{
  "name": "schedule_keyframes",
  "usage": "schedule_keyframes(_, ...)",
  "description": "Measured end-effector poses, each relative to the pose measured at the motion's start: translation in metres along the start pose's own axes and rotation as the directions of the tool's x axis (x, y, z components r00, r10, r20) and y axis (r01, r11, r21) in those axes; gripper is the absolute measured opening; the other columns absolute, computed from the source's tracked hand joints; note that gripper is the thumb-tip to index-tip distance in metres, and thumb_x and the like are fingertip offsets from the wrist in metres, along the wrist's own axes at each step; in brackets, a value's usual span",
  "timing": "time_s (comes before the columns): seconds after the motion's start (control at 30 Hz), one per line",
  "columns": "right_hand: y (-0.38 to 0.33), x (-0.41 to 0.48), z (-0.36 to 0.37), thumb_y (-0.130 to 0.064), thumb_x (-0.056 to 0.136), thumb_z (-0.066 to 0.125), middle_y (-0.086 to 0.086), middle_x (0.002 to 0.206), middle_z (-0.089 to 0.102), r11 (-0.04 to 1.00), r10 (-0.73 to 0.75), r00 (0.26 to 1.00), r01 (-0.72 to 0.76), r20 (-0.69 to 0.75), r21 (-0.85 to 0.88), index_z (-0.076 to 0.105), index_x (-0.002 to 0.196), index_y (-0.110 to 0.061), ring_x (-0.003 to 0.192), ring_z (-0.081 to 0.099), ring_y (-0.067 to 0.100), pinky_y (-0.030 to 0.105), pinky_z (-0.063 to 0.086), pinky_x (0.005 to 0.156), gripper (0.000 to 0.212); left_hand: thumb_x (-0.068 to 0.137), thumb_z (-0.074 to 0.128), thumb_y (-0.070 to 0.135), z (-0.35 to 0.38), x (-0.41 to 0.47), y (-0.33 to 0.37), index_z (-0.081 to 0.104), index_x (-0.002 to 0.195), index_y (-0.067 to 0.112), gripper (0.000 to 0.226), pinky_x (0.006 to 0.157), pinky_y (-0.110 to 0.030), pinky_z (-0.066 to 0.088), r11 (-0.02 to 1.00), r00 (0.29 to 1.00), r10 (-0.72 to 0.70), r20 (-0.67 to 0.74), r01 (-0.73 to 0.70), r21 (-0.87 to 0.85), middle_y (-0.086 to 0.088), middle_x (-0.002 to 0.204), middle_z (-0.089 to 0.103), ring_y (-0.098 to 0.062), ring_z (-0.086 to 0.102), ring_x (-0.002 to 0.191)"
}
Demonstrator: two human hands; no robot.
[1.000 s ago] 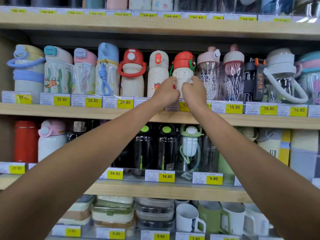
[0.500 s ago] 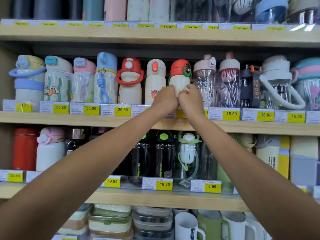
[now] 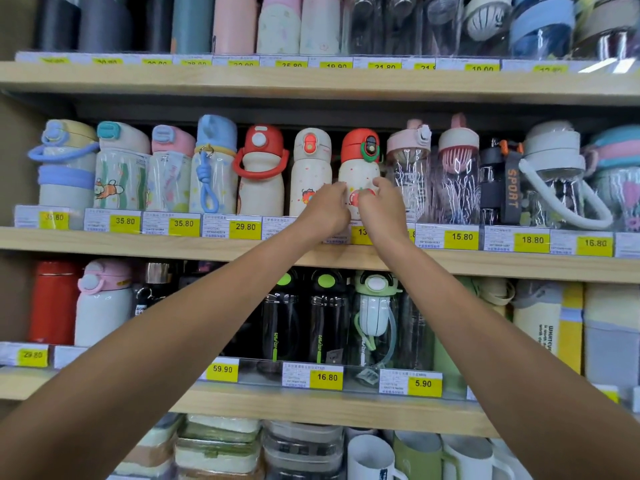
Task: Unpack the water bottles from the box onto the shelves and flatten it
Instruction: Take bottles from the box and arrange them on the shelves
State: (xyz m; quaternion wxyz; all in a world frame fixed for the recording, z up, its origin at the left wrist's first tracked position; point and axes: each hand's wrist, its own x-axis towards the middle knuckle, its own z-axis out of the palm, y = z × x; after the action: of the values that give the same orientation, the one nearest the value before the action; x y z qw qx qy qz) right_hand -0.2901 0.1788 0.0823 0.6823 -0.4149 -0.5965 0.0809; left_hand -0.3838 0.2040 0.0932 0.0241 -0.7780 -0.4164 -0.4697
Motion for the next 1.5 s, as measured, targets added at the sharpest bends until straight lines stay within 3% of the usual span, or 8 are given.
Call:
schedule_keyframes(0.1, 0.0008, -0.0008, 0.0011, -0.009, 0.09, 0.045, 0.008, 0.116, 0.05, 1.0, 0.001, 1.0, -0.001, 0.009, -0.011, 0.051, 0.125, -0.005, 0.101, 0.046, 0.021, 0.024, 0.032, 0.079, 0.036, 0.081, 0.043, -0.006, -0.0009, -0.0005, 0.001, 0.049, 0.087, 0.001, 0.011, 0.063, -0.028, 0.031, 1.0, 1.0, -0.01, -0.009, 0.01, 0.02, -0.019, 0.092, 0.048, -0.027, 0.046, 0.08)
schedule_keyframes(0.3, 0.0013, 0.0014, -0.0033, -0.007, 0.088, 0.045, -0.001, 0.1, 0.047, 1.0, 0.011, 1.0, -0.01, -0.009, 0.022, 0.052, 0.123, -0.009, 0.091, 0.045, 0.017, 0.022, 0.032, 0.062, 0.036, 0.082, 0.04, -0.007, 0.0019, -0.0033, -0.002, 0.056, 0.097, -0.007, 0.022, 0.07, -0.03, 0.037, 0.998, 0.999, -0.006, -0.044, 0.004, -0.063, -0.021, 0.096, 0.058, -0.027, 0.051, 0.088)
schedule_keyframes(0.43, 0.0025, 0.0012, -0.0032, -0.008, 0.089, 0.045, 0.0, 0.104, 0.047, 1.0, 0.007, 1.0, -0.007, -0.011, 0.022, 0.051, 0.126, -0.009, 0.094, 0.046, 0.017, 0.02, 0.033, 0.061, 0.038, 0.083, 0.038, -0.009, 0.0044, -0.0068, -0.0036, 0.056, 0.107, -0.006, 0.031, 0.079, -0.034, 0.043, 0.991, 0.999, 0.021, -0.032, -0.025, -0.13, -0.023, 0.107, 0.06, -0.033, 0.054, 0.098)
schedule_keyframes(0.53, 0.0028, -0.0001, -0.0028, -0.009, 0.089, 0.046, 0.003, 0.109, 0.05, 1.0, 0.003, 1.0, -0.003, -0.009, 0.018, 0.047, 0.132, -0.009, 0.1, 0.048, 0.019, 0.024, 0.034, 0.072, 0.043, 0.082, 0.038, -0.009, 0.0031, -0.006, -0.0036, 0.054, 0.091, 0.004, 0.022, 0.06, -0.027, 0.036, 0.988, 0.998, 0.056, -0.014, -0.058, -0.143, -0.012, 0.087, 0.055, -0.025, 0.048, 0.081)
schedule_keyframes(0.73, 0.0013, 0.0005, -0.003, -0.01, 0.09, 0.046, 0.01, 0.125, 0.053, 1.0, -0.023, 1.0, 0.023, 0.001, -0.016, 0.046, 0.133, -0.008, 0.103, 0.048, 0.019, 0.024, 0.032, 0.078, 0.043, 0.08, 0.041, -0.009, 0.0016, -0.0031, -0.0043, 0.046, 0.078, 0.006, 0.017, 0.051, -0.024, 0.029, 0.99, 0.998, 0.058, -0.01, -0.059, -0.124, 0.0, 0.067, 0.047, -0.019, 0.043, 0.07)
schedule_keyframes(0.9, 0.0025, 0.0002, -0.0016, -0.012, 0.091, 0.044, 0.011, 0.131, 0.049, 0.998, -0.028, 1.0, 0.028, 0.002, -0.05, 0.043, 0.137, -0.009, 0.118, 0.048, 0.025, 0.026, 0.035, 0.086, 0.046, 0.079, 0.042, -0.008, 0.0027, -0.001, -0.0065, 0.046, 0.082, 0.004, 0.013, 0.055, -0.029, 0.028, 0.991, 0.999, 0.045, -0.016, -0.046, -0.128, -0.001, 0.065, 0.043, -0.02, 0.041, 0.067)
schedule_keyframes(1.23, 0.0011, -0.0005, 0.0025, -0.011, 0.092, 0.043, 0.014, 0.134, 0.047, 0.999, -0.015, 1.0, 0.015, -0.012, -0.052, 0.041, 0.138, -0.007, 0.122, 0.046, 0.026, 0.033, 0.037, 0.101, 0.046, 0.081, 0.047, -0.004, 0.0016, 0.0008, -0.0038, 0.044, 0.079, 0.007, 0.011, 0.053, -0.028, 0.027, 0.994, 1.0, 0.026, -0.009, -0.026, -0.11, 0.002, 0.065, 0.042, -0.016, 0.038, 0.063)
schedule_keyframes(1.5, 0.0066, -0.0014, 0.0019, -0.012, 0.093, 0.044, 0.011, 0.136, 0.046, 0.996, -0.044, 0.999, 0.042, -0.013, -0.077, 0.043, 0.137, -0.007, 0.123, 0.045, 0.023, 0.025, 0.032, 0.091, 0.044, 0.081, 0.045, -0.005, 0.0023, -0.0038, -0.0006, 0.051, 0.09, 0.005, 0.015, 0.058, -0.029, 0.032, 0.992, 0.999, -0.022, -0.026, 0.018, -0.124, -0.002, 0.073, 0.047, -0.022, 0.045, 0.075)
